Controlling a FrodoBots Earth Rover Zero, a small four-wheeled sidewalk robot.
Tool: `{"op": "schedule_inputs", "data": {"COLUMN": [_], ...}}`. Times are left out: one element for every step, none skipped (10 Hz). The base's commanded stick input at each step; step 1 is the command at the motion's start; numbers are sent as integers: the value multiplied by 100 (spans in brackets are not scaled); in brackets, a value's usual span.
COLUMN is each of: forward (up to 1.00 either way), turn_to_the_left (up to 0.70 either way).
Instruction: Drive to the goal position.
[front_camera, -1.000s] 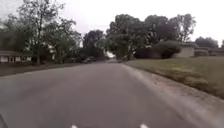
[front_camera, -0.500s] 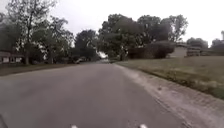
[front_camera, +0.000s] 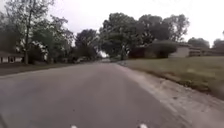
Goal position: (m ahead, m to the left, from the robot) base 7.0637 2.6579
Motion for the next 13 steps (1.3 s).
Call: {"op": "schedule_inputs", "data": {"forward": [100, 100, 100, 100, 100, 100, 100, 100, 100, 100, 100, 100, 100], "turn_to_the_left": [-40, -40, -38, -16, 0, 0, 0, 0, 0, 0, 0, 0, 0]}}
